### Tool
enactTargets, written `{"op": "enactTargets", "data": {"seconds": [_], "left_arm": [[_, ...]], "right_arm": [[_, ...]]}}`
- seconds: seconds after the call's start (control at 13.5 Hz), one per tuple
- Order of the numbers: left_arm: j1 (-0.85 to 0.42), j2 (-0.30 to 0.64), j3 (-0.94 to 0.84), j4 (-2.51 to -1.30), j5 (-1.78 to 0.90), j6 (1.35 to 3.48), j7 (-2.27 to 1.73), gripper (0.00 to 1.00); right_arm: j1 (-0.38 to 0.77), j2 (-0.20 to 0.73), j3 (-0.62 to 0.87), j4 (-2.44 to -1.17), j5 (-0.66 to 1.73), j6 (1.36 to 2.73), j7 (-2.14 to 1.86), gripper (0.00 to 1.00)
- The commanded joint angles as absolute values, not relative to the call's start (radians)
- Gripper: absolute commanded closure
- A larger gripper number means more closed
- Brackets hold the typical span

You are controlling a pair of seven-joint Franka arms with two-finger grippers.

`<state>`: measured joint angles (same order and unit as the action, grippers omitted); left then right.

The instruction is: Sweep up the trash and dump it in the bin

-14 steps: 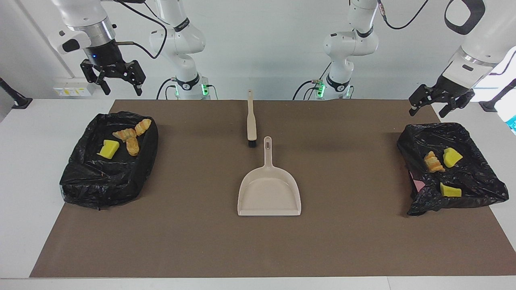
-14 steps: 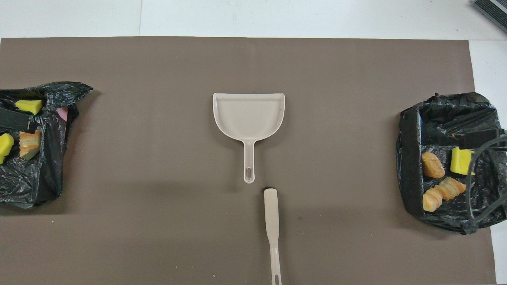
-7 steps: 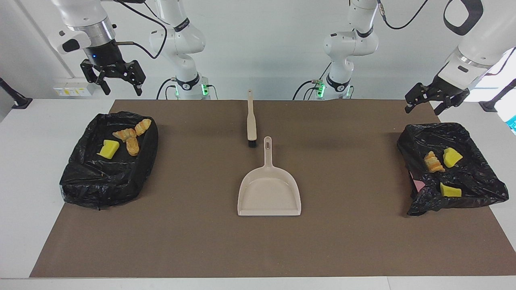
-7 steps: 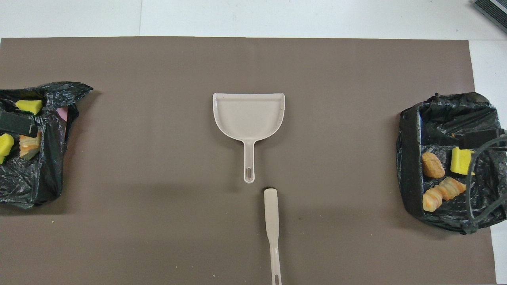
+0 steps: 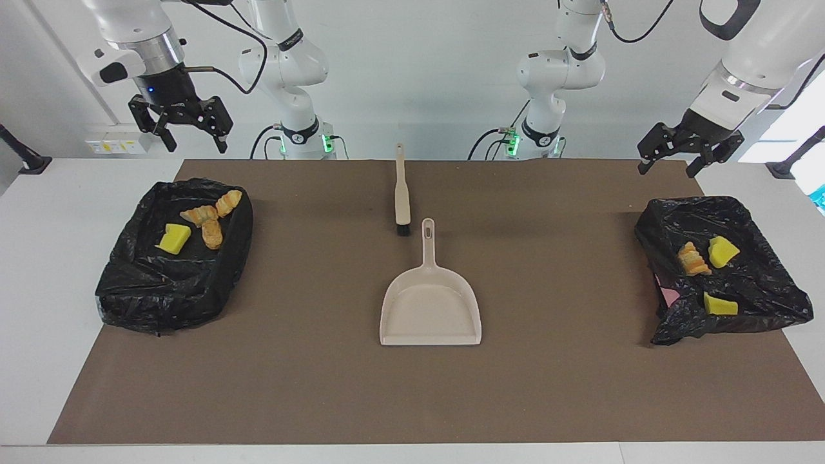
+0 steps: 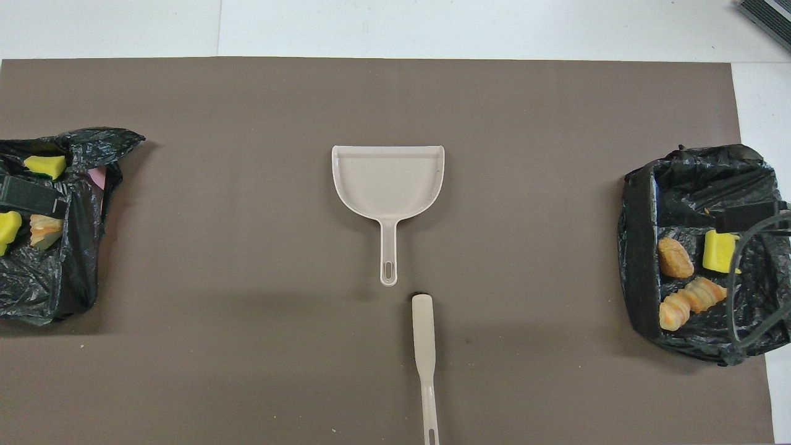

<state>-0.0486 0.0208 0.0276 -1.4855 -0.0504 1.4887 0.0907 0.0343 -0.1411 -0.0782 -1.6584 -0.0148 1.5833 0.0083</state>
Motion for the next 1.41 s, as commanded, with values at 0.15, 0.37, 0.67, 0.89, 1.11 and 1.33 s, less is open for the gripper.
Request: {"op": "enactTargets", "data": {"seconds": [0.15,0.37,0.67,0.89,1.11,1.33], "left_arm": [[-0.075,-0.015,0.031,-1.522,-0.048,1.465,0.084,0.0],[-0.078,-0.014,0.031,-1.519,-0.029,1.466,0.101,0.0],[-0.078,-0.017,0.034,-1.522,-0.029,1.465,0.106,0.0],[-0.071,-0.021,0.034,-1.523,-0.031,1.462,0.109,0.0],[-0.066,-0.021,0.035,-1.525,-0.031,1.462,0.127,0.0],[-0.064,-0.021,0.04,-1.525,-0.031,1.462,0.127,0.0]], "right_arm": [[0.029,-0.143,-0.077,-1.661,-0.011,1.594,-0.011,0.0],[0.029,-0.143,-0.077,-1.661,-0.011,1.594,-0.011,0.0],[0.029,-0.143,-0.077,-1.661,-0.011,1.594,-0.011,0.0],[0.029,-0.141,-0.077,-1.661,-0.011,1.594,-0.011,0.0],[0.029,-0.143,-0.077,-1.661,-0.011,1.594,-0.011,0.0],[0.029,-0.143,-0.077,-1.661,-0.011,1.594,-0.011,0.0]]}}
